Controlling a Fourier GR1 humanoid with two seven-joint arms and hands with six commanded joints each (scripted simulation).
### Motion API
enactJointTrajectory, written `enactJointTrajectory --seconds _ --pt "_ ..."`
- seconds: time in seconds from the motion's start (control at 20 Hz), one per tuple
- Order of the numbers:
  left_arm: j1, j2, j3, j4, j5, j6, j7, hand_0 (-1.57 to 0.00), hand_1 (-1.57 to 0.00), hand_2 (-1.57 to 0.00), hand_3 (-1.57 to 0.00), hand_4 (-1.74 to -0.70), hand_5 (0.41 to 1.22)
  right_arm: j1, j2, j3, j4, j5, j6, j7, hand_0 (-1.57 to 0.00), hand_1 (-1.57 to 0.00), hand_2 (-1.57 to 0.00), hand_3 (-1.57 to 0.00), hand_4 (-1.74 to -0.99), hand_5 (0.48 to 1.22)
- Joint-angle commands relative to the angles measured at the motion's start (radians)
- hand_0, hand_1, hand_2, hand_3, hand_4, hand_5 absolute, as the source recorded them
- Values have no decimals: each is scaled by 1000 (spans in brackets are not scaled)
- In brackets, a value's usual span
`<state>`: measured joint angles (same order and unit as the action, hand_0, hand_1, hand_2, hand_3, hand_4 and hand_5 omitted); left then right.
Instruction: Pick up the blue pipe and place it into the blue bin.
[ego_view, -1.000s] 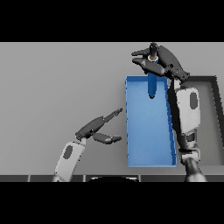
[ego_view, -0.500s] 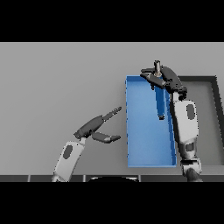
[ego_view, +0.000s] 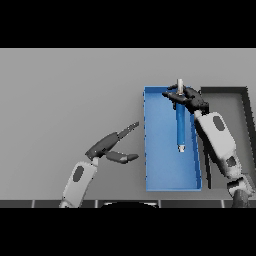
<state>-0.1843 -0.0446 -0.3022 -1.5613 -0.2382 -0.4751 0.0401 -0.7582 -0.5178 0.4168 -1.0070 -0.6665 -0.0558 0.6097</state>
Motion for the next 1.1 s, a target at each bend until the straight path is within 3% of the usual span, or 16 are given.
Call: enactJointTrajectory --seconds 0.0,0.05,0.15,0.25,0.35,0.5,0.7,1.05 --pt "-3 -4 -1 -1 0 2 6 1 1 1 1 -920 493 -9 -25 55 1 -39 -31 0 -867 -820 -789 -232 -1405 1137" --pt "-1 -2 -2 2 1 -2 6 1 1 1 1 -924 493 -31 -66 123 -9 -88 -56 0 -693 -656 -631 -186 -1370 1125" --pt "-6 -4 3 8 5 -3 15 1 1 1 1 -926 494 -54 -110 202 -57 -53 1 0 -443 -419 -404 -118 -1307 1068" --pt "2 9 6 -1 7 -5 -7 1 1 1 1 -926 494 -67 -156 275 -100 17 56 0 -283 -268 -258 -75 -1250 962" --pt "2 -2 -1 1 1 2 4 1 1 1 1 -927 495 -70 -178 313 -124 15 85 0 -181 -171 -165 -48 -1219 870" --pt "-3 -1 5 -5 10 -2 19 1 1 1 1 -930 496 -113 -206 391 -106 5 114 0 -92 -87 -84 -24 -1175 788" --pt "4 4 5 0 6 -1 4 1 1 1 1 -931 497 -115 -217 419 -117 5 128 -3 -37 -35 -34 -9 -1110 736" --pt "-18 1 14 26 1 8 0 1 1 1 1 -930 495 -111 -242 434 -150 18 159 -20 -19 -17 -17 -4 -1084 714"
